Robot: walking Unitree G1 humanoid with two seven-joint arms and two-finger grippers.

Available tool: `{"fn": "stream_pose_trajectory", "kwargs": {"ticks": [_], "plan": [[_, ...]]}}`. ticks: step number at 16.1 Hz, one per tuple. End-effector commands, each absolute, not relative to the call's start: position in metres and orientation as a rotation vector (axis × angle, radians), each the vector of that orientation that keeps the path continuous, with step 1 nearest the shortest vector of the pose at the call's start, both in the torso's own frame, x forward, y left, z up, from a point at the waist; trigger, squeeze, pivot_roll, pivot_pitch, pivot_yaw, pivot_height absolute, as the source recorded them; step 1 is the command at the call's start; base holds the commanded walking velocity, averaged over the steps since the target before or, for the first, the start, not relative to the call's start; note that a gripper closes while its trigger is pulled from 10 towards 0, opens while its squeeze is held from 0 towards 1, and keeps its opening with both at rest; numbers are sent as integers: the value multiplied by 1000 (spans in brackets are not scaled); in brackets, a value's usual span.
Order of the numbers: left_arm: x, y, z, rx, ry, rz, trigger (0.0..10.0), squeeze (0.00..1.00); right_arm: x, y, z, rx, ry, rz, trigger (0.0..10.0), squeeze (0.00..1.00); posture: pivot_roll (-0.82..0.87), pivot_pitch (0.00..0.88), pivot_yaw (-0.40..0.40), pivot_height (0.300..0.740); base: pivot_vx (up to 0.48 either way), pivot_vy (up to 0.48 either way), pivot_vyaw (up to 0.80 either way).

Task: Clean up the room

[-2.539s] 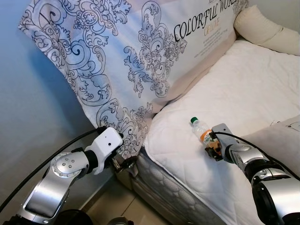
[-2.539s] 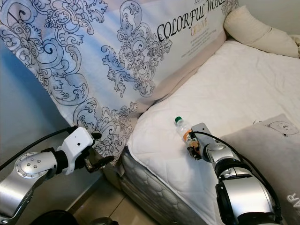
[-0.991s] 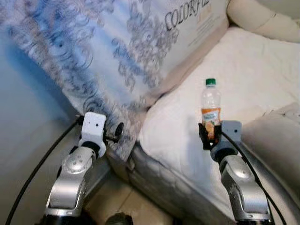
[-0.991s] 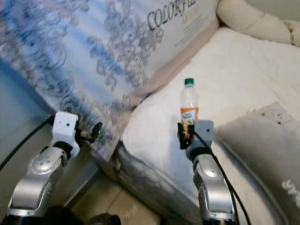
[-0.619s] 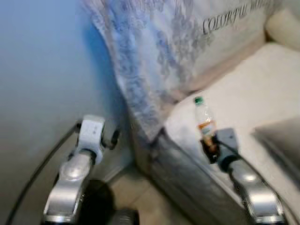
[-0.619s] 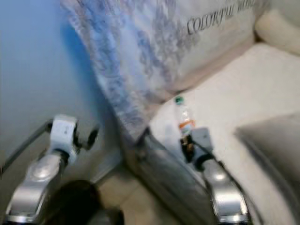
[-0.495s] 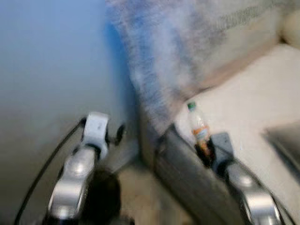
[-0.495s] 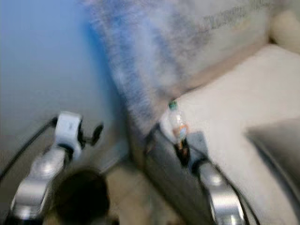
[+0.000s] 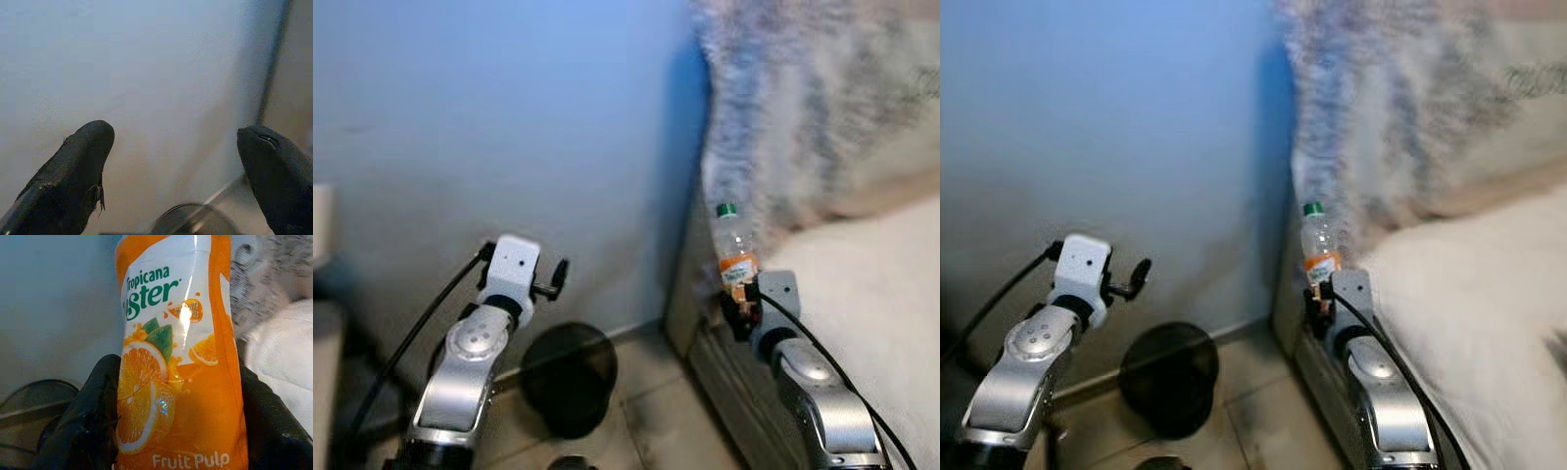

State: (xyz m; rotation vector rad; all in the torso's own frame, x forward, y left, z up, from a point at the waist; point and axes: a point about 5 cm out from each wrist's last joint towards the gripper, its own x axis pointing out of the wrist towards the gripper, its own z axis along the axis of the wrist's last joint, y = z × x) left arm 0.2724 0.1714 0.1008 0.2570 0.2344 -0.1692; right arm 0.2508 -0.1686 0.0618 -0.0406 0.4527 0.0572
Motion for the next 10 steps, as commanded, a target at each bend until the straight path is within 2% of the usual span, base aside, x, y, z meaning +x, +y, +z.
{"fn": "stream_pose_trajectory", "kwargs": {"ticks": [1,7,10], "plan": [[277,167,107,262,200,-176,10000,0,259,-170,72,-19,398,49,10000,0,-38,0,23,740,0,0,800],[279,168,107,254,192,-173,10000,0,263,-154,76,-7,368,117,10000,0,-46,0,35,740,0,-423,800],[280,168,108,247,177,-170,10000,0,265,-154,75,-29,374,113,10000,0,-39,0,25,740,0,0,800]]}}
